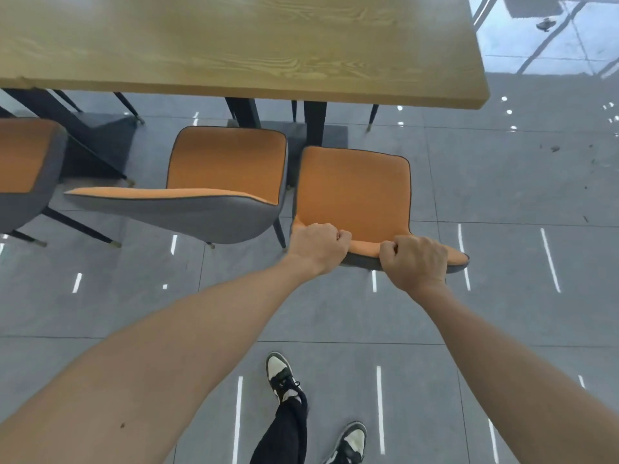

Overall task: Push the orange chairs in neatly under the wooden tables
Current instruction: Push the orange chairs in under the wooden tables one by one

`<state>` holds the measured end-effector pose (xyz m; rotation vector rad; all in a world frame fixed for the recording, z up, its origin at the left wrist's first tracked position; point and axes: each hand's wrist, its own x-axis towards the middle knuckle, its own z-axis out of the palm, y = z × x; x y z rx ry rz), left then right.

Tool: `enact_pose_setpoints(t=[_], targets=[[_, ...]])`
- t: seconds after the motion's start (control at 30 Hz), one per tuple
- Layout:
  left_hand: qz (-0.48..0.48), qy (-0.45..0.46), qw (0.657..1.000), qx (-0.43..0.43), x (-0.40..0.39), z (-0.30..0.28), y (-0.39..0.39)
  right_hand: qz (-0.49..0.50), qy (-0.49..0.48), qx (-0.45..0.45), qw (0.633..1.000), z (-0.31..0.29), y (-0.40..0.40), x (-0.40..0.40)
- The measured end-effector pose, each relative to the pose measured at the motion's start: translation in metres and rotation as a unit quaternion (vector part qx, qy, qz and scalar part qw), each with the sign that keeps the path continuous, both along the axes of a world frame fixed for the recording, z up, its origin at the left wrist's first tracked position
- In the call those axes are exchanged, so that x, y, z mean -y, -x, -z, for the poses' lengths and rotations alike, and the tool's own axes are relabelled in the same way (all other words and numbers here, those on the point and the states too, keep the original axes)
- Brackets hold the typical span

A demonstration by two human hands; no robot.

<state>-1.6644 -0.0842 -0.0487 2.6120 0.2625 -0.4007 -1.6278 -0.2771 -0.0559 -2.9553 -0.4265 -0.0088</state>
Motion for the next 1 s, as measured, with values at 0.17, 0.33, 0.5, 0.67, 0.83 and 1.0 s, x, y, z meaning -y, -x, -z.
enact_pose_setpoints(t=[0.17,0.33,0.5,0.67,0.83,1.0], targets=[[-0.007,0.016,1.000,0.001,-0.034,0.003,-0.035,-0.003,0.005,0.010,1.000,0.004,-0.039,-0.033],[-0.003,0.012,1.000,0.003,-0.029,0.007,-0.051,-0.009,-0.012,0.017,1.000,0.005,-0.057,-0.023],[-0.001,-0.008,1.000,-0.021,-0.026,0.007,-0.055,-0.019,-0.045,0.033,0.998,0.002,-0.058,-0.022],[0.005,0.071,0.995,-0.070,-0.035,-0.006,-0.054,-0.031,-0.033,-0.006,0.999,0.003,-0.067,-0.014],[-0.037,-0.054,0.997,0.034,-0.098,-0.027,-0.019,-0.065,0.006,-0.078,0.995,-0.005,-0.071,-0.014],[-0.089,-0.172,0.981,-0.004,-0.171,-0.036,0.013,-0.047,-0.002,-0.151,0.987,-0.017,-0.068,-0.019]])
